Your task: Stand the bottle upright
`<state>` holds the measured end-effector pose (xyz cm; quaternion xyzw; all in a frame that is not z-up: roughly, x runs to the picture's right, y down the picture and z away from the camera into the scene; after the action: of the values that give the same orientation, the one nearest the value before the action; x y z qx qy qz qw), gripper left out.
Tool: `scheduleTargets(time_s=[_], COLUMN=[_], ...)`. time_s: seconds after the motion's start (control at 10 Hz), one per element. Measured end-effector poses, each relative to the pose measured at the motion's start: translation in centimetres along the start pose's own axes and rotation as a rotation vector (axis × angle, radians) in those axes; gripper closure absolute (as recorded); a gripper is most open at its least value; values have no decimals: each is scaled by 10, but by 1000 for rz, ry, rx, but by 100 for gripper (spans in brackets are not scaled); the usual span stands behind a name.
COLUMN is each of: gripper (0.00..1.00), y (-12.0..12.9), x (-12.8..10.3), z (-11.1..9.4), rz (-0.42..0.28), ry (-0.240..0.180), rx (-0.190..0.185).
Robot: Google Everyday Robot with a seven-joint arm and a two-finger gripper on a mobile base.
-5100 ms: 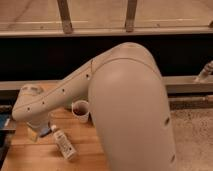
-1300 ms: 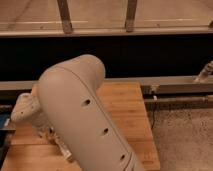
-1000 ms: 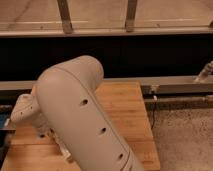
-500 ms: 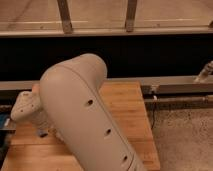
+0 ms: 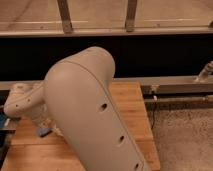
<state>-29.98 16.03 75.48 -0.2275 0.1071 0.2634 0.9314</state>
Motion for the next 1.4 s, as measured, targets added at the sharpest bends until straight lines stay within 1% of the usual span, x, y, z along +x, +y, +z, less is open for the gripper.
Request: scheduleTargets(time_s=[0.2, 0.4, 0.5, 0.6, 0.7, 0.8, 1.0, 1.1, 1.4], gripper=[100, 100, 100, 100, 100, 100, 100, 100, 100], y=[-13, -23, -32, -38, -42, -46, -45, -44, -46], x=[-13, -23, -29, -35, -44, -51, -65, -69, -74], z=[-28, -46, -56, -62, -67, -68, -66, -65, -61], rz=[4, 10, 19, 26, 31, 36, 31, 29, 32], ry=[-48, -90, -118, -147, -181, -199, -215, -219, -223], rx=[34, 50, 52, 47, 35, 25, 4, -4, -15])
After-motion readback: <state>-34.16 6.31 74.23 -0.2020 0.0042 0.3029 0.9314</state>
